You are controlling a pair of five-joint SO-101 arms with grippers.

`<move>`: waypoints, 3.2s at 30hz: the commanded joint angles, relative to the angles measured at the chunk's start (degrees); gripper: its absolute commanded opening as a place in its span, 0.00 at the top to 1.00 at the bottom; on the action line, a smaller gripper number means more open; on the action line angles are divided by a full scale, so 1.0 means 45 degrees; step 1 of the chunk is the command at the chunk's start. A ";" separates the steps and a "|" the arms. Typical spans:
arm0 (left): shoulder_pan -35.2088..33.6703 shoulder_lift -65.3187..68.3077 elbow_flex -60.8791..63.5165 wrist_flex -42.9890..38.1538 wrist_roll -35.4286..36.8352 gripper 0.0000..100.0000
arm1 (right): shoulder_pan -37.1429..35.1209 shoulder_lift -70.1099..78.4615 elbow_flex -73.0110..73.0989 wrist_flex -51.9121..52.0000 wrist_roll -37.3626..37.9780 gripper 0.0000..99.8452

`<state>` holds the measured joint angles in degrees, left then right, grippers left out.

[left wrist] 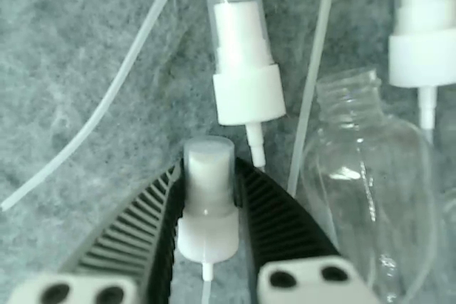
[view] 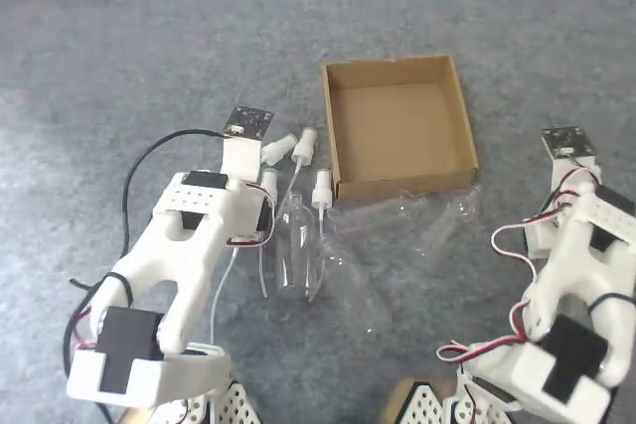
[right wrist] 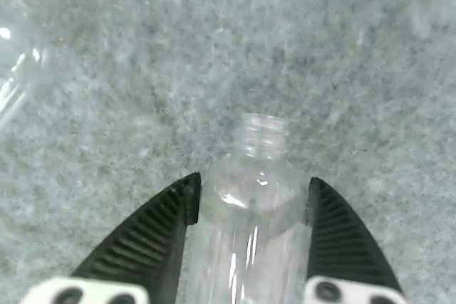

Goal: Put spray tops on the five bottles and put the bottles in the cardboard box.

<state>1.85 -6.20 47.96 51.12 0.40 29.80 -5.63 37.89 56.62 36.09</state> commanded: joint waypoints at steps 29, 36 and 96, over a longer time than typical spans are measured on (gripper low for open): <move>-0.0098 -0.0684 -0.0010 -0.0469 0.0059 0.98 | 0.0869 -0.1084 -0.0547 0.0049 0.0879 0.77; -0.0098 -0.0684 -0.0010 -0.0449 0.0039 0.98 | 0.0908 -0.1084 0.0156 0.0127 0.1485 0.76; -0.1114 -1.3949 -0.1397 -0.1250 0.7092 0.99 | -1.6518 -1.0520 0.4825 -0.4777 -0.4317 0.99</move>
<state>-6.15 -66.51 41.63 49.98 30.64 -43.52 -50.11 60.13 32.97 16.75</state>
